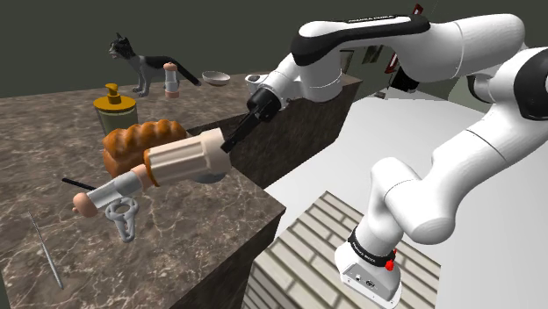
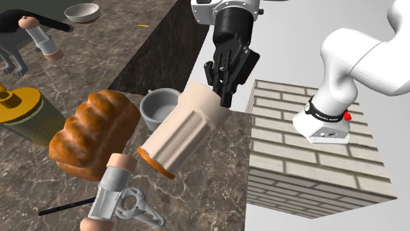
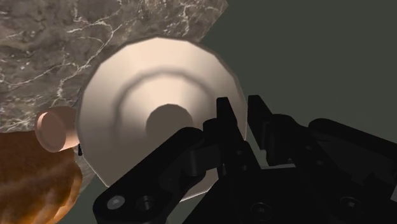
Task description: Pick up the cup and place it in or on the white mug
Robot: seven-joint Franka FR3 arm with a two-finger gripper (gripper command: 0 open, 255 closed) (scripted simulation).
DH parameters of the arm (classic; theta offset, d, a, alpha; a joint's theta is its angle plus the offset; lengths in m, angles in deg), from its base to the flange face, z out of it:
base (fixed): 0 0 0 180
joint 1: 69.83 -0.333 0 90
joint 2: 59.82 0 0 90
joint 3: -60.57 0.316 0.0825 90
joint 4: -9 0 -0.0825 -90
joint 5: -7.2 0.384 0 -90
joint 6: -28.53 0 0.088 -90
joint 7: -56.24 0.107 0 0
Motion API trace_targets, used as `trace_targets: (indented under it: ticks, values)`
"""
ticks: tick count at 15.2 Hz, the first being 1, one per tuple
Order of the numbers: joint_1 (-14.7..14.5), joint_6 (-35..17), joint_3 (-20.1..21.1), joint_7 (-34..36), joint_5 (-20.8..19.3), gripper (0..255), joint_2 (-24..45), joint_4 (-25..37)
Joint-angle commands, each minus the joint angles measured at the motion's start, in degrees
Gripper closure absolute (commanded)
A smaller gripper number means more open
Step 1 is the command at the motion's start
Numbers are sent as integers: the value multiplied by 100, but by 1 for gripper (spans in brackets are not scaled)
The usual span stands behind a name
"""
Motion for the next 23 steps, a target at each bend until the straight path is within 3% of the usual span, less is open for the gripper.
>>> trace_targets:
  ticks: [1, 9, 15, 23]
  values:
    - [89, 311, -261, -80, -169, 255, 156, 266]
    - [234, 1647, -1394, -525, -512, 255, 1091, 1608]
    - [247, 2869, -2333, -991, -284, 255, 2223, 2917]
    - [252, 2651, -2399, -1491, -95, 255, 2467, 2559]
